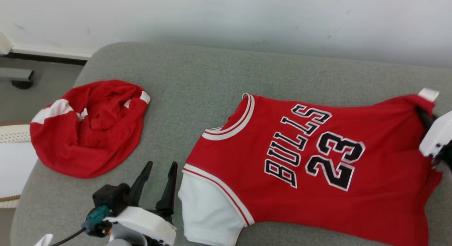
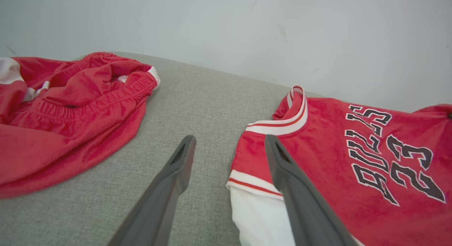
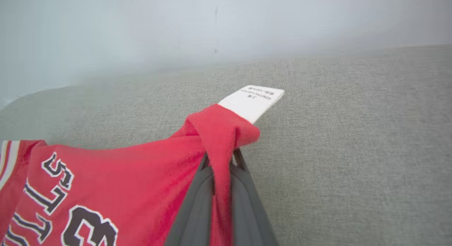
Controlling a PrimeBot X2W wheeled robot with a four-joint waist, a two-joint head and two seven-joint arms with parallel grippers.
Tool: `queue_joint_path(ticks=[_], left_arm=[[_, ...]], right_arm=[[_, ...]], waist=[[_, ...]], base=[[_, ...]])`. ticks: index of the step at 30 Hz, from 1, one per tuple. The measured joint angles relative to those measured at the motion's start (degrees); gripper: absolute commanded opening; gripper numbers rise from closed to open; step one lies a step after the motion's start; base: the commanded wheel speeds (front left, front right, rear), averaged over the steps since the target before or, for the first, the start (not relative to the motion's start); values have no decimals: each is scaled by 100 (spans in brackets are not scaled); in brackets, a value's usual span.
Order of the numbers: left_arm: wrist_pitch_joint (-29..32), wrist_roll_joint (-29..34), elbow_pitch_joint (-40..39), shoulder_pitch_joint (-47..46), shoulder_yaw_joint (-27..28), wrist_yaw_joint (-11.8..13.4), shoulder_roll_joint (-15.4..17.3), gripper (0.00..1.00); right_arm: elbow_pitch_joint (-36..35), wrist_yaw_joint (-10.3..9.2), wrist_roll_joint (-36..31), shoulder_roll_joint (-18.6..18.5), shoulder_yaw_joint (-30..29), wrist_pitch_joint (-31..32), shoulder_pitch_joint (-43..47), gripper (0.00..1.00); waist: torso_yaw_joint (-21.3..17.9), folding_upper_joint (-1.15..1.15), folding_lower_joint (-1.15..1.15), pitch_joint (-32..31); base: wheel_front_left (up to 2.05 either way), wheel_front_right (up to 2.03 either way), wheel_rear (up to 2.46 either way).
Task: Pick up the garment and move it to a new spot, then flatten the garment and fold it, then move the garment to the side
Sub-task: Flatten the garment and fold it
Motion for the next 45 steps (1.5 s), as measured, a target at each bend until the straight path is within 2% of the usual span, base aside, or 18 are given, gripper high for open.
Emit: queue_joint_path(ticks=[5,10,17,18,19,20,23,30,38,41,45], left_arm=[[0,52,-86,-68,54,-62,-74,100],[0,211,-165,-211,188,-165,-193,100],[0,366,-136,-327,347,-327,-387,100],[0,389,-119,-332,371,-349,-419,100],[0,400,-101,-332,392,-368,-449,100],[0,416,-89,-335,411,-381,-475,100],[0,526,-56,-343,504,-437,-506,100],[0,664,-12,-229,733,-502,-556,100],[0,800,-75,176,1047,-460,-516,100],[1,875,-140,348,1191,-400,-480,100],[0,950,-305,542,1391,-324,-470,100]], right_arm=[[68,0,-108,-359,171,-199,-519,0],[334,0,-581,-592,258,-662,-1260,0],[955,0,-1125,-621,401,-1169,-2058,0],[1104,0,-1193,-610,417,-1191,-2135,6],[1224,0,-1281,-586,449,-1205,-2185,40],[1349,0,-1343,-543,458,-1235,-2223,98],[1607,0,-1363,-305,483,-1357,-2228,100],[1489,0,-1421,-21,823,-2015,-1857,100],[283,0,-1122,78,1399,-2695,-999,100],[-307,0,-935,-12,1516,-2800,-547,100],[-1055,0,-818,-236,1356,-2876,70,100]], waist=[[91,0,0,259],[263,0,0,625],[556,0,1,1049],[587,0,1,1086],[610,0,1,1115],[625,0,1,1134],[601,0,1,1082],[352,0,0,648],[-148,0,0,-145],[-363,0,0,-447],[-658,0,0,-790]], base=[[0,0,0],[0,0,0],[0,0,0],[0,0,0],[0,0,0],[0,0,0],[0,0,0],[0,0,0],[0,0,0],[0,0,0],[0,0,0]])
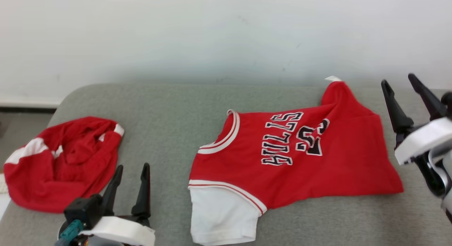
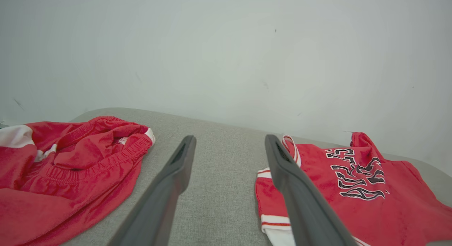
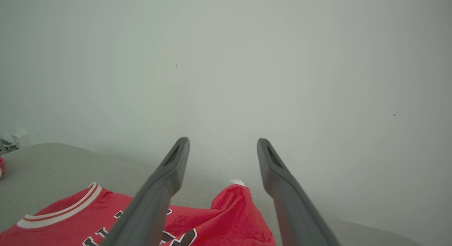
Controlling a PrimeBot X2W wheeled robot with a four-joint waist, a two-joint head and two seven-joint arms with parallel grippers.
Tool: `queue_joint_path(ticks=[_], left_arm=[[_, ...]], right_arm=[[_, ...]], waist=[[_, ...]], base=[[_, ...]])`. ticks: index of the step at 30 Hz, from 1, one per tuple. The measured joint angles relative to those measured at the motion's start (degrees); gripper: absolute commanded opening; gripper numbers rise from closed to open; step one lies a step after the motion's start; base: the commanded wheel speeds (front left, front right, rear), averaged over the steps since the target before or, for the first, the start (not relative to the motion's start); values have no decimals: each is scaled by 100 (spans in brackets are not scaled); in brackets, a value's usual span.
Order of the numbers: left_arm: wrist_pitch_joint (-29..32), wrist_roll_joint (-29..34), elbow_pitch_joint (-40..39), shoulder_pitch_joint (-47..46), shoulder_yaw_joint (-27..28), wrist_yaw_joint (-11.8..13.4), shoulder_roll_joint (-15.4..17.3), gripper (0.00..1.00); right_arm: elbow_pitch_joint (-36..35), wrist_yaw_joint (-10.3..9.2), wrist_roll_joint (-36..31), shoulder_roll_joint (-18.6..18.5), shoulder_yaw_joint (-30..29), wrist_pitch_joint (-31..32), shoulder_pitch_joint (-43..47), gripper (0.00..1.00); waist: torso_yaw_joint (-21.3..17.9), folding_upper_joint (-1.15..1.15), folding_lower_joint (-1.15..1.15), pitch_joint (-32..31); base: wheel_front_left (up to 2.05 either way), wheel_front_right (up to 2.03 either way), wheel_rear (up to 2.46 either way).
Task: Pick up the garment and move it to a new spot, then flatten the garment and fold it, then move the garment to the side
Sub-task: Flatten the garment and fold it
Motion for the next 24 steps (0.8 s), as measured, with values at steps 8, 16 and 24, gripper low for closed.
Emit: queue_joint_path(ticks=[8,16,24], left_arm=[[0,126,-164,305,333,-35,-38,100],[0,396,-314,739,810,-358,-260,100],[0,716,-480,1018,1107,-566,-492,100]], right_arm=[[-1599,0,-669,92,-1374,-26,1859,100],[-2821,0,-1833,1161,-2572,-27,3725,100],[-3178,0,-2292,1446,-2909,-38,4522,100]], waist=[[-466,0,0,-383],[-707,0,0,-564],[-862,0,0,-587]], base=[[0,0,0],[0,0,0],[0,0,0]])
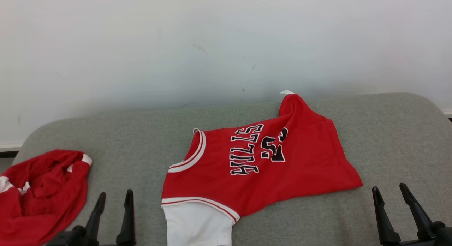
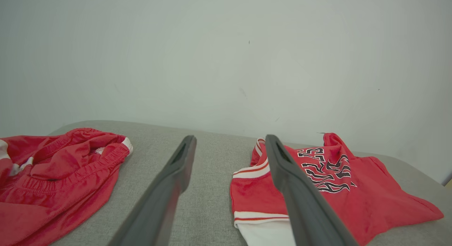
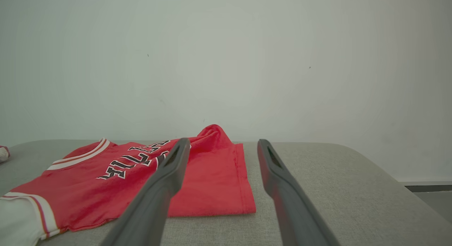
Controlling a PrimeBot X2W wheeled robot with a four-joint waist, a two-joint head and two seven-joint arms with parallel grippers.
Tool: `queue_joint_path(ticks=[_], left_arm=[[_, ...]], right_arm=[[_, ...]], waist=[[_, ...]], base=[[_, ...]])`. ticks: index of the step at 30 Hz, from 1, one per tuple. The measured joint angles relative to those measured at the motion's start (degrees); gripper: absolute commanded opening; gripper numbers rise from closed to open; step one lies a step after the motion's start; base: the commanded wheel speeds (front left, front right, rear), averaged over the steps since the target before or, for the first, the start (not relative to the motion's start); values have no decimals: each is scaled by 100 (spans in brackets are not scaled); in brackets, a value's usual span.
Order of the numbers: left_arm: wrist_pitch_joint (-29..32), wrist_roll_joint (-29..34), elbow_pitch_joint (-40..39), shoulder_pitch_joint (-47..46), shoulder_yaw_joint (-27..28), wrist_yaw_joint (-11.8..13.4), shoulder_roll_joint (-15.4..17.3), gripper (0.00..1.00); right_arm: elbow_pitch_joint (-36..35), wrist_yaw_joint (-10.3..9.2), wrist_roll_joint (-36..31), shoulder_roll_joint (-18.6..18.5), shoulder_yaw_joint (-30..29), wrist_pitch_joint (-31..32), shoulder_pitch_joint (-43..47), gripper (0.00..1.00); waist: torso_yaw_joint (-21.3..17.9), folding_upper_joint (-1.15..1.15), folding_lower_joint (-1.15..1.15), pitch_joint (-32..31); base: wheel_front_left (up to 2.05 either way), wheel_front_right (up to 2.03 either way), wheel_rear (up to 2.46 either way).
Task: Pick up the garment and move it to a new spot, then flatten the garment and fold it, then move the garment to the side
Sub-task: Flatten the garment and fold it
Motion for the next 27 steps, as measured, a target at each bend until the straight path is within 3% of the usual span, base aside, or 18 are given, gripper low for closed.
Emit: queue_joint_path(ticks=[16,24,27], left_arm=[[0,191,100,-143,-25,-194,-137,100],[20,112,290,-193,-283,-219,-132,100],[304,-62,423,-235,-447,-219,-92,100]], right_arm=[[120,0,-101,79,-56,0,-55,100],[835,0,21,-364,181,382,-558,100],[1128,0,177,-524,267,571,-783,100]], waist=[[126,0,0,197],[174,0,1,292],[222,0,1,374]], base=[[0,0,0],[0,0,0],[0,0,0]])
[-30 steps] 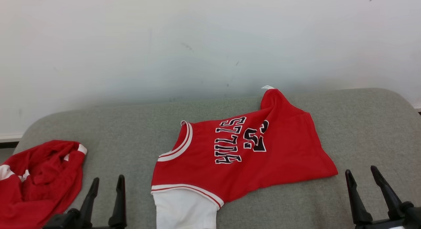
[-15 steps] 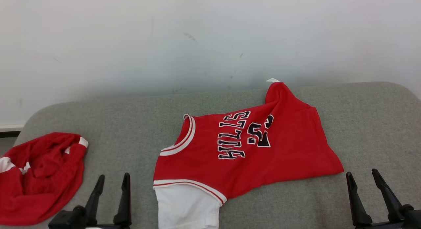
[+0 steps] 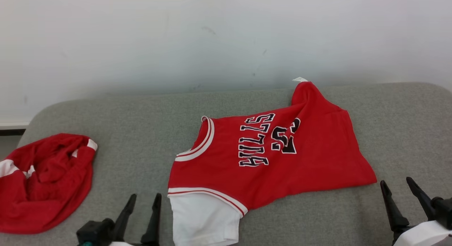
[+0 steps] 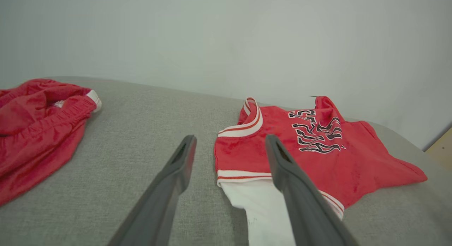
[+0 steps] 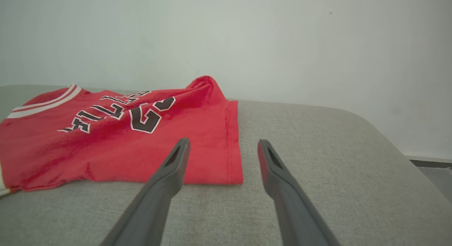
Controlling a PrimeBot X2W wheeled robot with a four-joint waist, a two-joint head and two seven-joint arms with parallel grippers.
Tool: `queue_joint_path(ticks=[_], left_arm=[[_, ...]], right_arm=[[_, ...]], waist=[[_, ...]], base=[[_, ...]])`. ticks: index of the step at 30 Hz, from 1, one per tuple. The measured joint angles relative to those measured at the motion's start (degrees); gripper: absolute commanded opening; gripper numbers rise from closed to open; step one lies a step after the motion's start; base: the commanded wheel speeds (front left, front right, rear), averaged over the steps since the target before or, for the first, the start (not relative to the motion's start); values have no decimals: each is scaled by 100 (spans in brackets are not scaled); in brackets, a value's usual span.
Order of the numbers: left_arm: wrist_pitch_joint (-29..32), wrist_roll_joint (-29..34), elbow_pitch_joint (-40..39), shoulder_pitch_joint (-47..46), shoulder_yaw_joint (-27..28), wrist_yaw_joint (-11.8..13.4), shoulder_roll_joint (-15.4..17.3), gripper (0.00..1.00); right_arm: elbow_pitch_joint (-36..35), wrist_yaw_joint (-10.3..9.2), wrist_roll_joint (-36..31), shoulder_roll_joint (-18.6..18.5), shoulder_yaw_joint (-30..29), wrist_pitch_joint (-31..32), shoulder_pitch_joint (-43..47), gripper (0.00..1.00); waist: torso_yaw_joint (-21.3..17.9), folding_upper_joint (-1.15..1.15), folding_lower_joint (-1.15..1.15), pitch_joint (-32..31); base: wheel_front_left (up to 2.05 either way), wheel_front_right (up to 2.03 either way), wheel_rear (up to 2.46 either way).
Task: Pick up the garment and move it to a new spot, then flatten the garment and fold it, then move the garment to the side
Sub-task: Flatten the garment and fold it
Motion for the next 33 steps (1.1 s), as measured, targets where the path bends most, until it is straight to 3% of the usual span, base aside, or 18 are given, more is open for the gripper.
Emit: queue_joint_path(ticks=[13,24,33], left_arm=[[1463,-633,-287,-213,-921,-9,542,100],[2176,-1114,-494,-246,-1441,-8,880,100],[2490,-1396,-309,-505,-1891,-9,990,100]], right_arm=[[1395,0,990,-537,651,915,-1159,100],[2087,0,2306,-777,1389,1468,-1779,100],[2348,0,3005,-907,1997,1512,-2137,100]], waist=[[304,0,0,555],[536,0,1,907],[565,0,0,1071]], base=[[0,0,0],[0,0,0],[0,0,0]])
